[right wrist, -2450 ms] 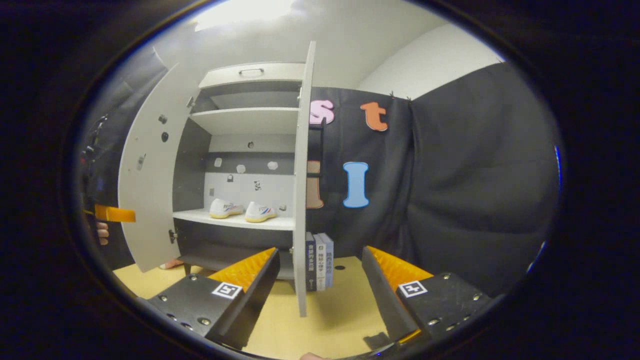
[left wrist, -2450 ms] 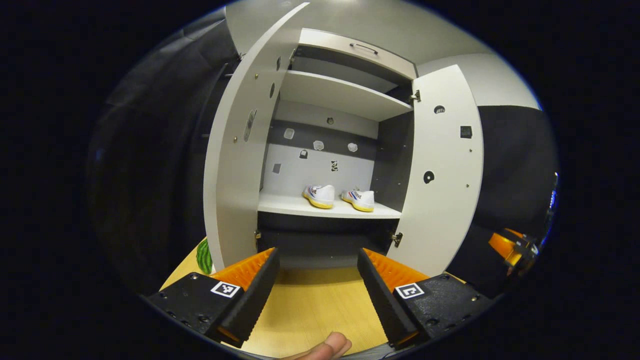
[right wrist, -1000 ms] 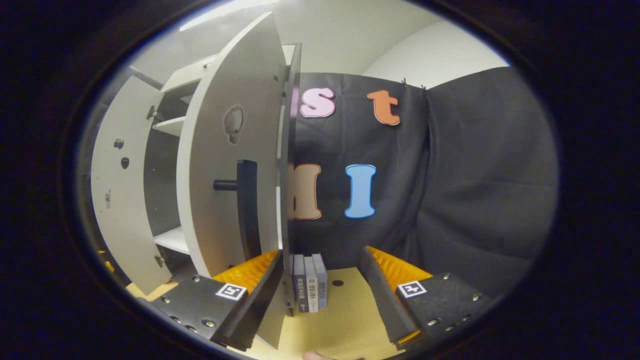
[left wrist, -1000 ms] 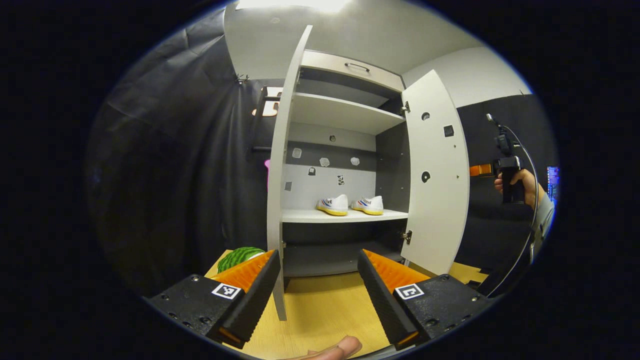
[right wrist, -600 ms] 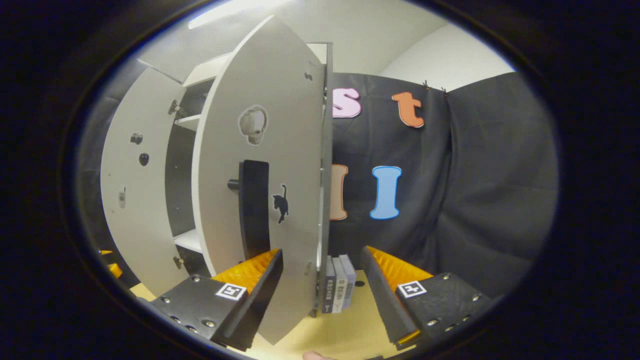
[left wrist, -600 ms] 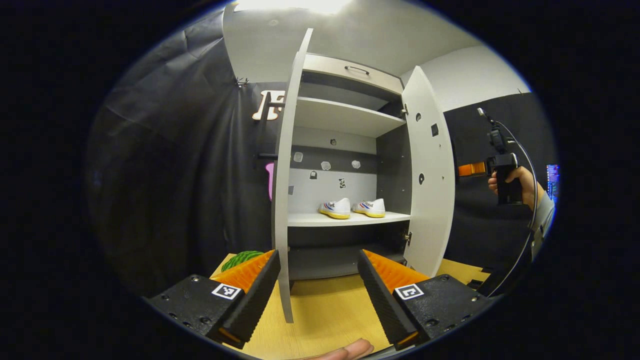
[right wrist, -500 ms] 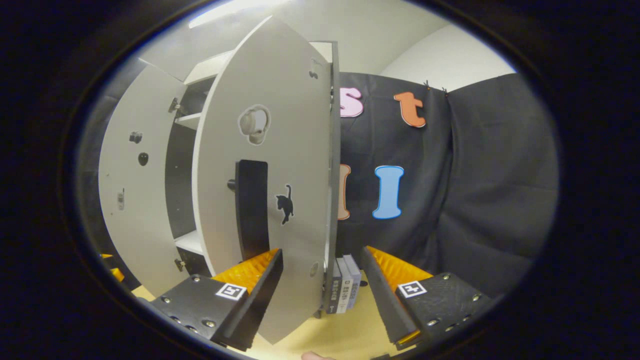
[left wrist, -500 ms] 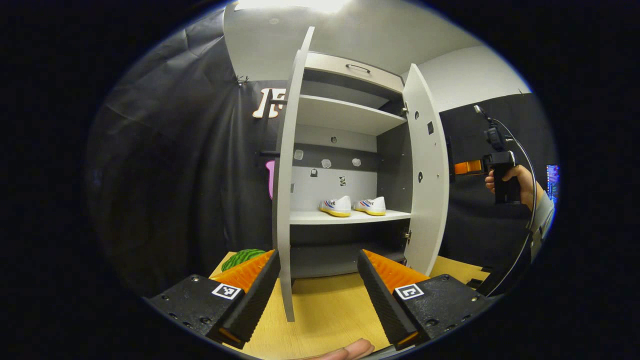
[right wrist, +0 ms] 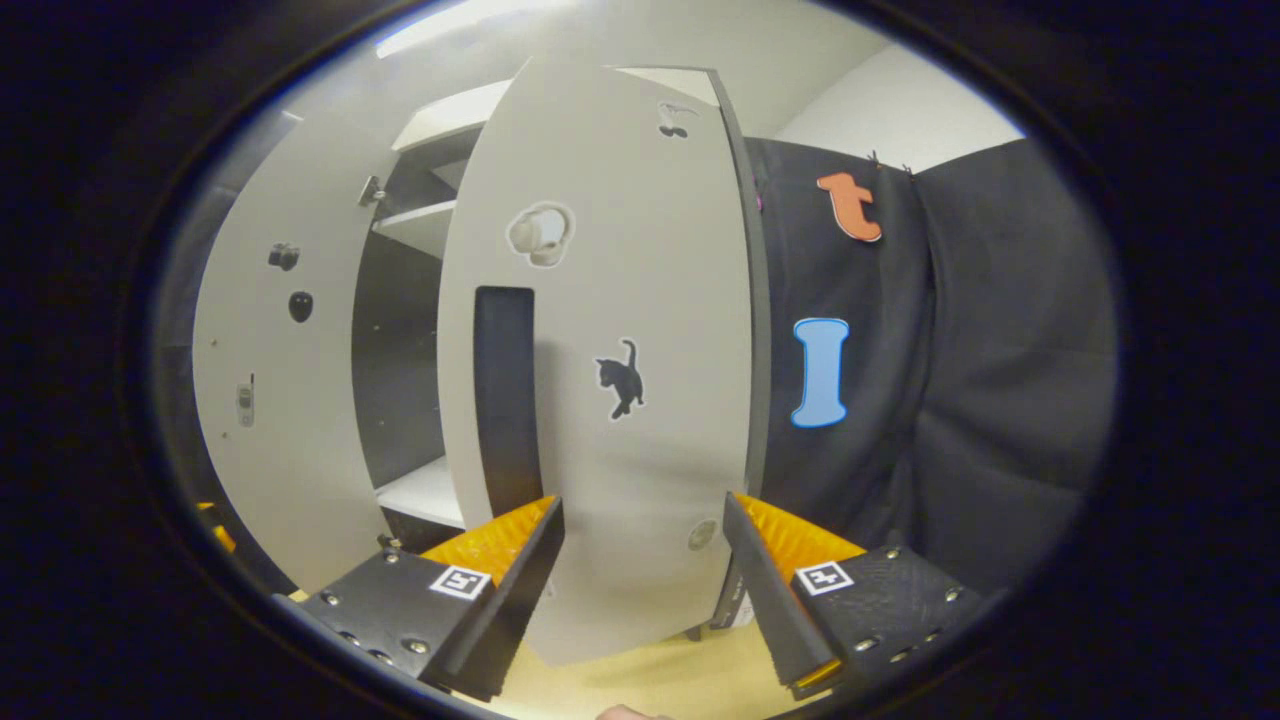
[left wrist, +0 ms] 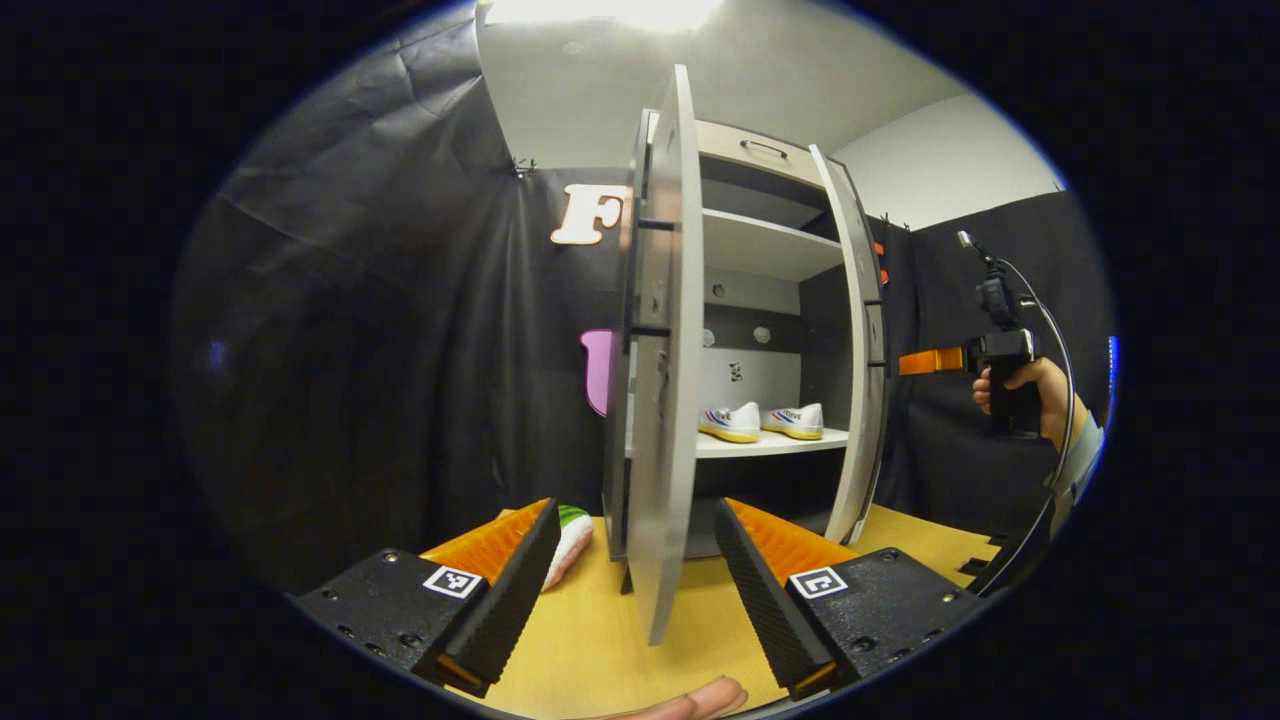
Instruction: Grab one shoe with the right hand and put it into the shoe cabinet, grab the other shoe with the left hand and put it into the shoe cabinet; then close the right door with the right hand and the left door with the left hand.
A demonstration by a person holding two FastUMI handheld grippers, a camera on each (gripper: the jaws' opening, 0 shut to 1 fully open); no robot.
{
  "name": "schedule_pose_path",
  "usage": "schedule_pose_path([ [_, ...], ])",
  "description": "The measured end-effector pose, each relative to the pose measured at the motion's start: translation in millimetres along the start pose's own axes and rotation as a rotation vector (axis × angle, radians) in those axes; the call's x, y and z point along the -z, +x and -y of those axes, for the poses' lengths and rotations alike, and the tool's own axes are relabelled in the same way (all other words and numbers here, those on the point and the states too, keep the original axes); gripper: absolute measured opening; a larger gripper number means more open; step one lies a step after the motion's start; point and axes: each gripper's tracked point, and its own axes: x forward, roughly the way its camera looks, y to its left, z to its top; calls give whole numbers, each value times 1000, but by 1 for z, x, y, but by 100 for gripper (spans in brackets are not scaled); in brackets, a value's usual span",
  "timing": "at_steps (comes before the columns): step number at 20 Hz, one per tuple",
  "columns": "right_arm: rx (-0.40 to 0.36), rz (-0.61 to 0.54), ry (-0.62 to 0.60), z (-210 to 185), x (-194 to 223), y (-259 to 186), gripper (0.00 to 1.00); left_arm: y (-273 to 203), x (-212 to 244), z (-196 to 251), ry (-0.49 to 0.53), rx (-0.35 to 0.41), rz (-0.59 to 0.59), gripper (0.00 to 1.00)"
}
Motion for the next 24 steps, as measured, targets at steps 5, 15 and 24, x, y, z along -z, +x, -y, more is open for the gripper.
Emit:
schedule_pose_path([
  [5,13,8,-29,2,18,-21,95,-6,-5,-52,24,-95,-15,95],
  [15,-19,58,-58,-30,61,-126,95,22,-47,-86,51,-192,19,92],
  [24,-80,94,-67,-65,109,-194,97,63,-78,-95,25,-221,-4,92],
])
